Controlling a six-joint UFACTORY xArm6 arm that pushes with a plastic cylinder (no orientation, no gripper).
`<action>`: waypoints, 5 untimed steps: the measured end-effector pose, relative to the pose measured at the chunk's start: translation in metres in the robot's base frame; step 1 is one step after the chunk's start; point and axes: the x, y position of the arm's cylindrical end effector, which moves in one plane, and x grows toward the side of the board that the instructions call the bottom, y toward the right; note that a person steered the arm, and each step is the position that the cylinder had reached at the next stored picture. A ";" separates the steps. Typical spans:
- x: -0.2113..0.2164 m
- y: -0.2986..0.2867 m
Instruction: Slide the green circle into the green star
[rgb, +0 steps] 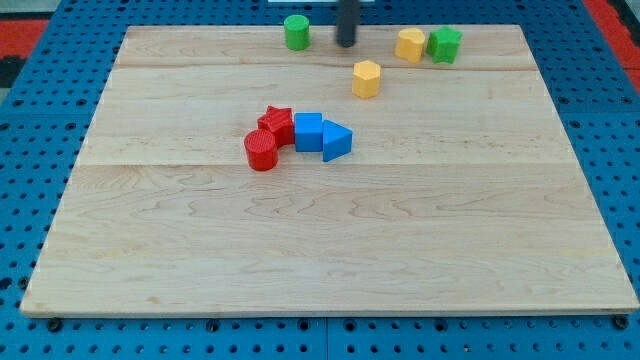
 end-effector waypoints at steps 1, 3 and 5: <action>0.005 -0.119; -0.040 -0.068; -0.019 0.141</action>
